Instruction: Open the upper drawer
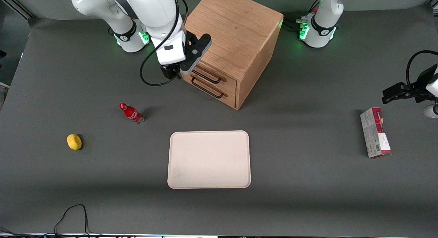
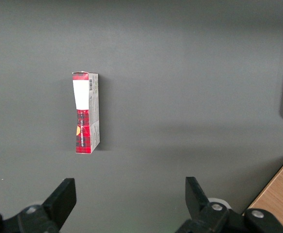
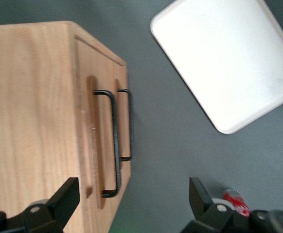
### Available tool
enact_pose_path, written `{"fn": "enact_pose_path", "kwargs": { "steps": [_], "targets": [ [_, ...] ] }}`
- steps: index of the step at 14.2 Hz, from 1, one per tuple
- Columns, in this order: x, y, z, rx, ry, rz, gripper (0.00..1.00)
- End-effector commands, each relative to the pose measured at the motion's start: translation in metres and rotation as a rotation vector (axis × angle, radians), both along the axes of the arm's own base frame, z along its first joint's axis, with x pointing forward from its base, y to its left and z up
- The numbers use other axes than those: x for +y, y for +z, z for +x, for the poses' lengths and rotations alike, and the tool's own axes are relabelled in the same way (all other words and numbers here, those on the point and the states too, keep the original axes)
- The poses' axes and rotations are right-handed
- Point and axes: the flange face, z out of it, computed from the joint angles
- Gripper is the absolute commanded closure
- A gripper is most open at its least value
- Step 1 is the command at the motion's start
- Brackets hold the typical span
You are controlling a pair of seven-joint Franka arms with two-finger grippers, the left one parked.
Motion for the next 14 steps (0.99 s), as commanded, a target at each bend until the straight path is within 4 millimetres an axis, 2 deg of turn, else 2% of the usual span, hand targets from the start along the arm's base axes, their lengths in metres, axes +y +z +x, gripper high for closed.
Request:
{"fn": "enact_pose_path", "kwargs": {
  "steps": [1,4,7,14],
  "targets": [
    [0.0,-0.002,0.0,0.034,0.043,0.044,0.0],
    [0.001,-0.005,0.0,0.04,0.041,0.047,0.0],
    [-0.002,-0.039,0.0,0.043,0.028,0.037,0.0],
    [-0.004,-0.098,-0.005,0.016,0.022,0.022,0.0]
  ]
}}
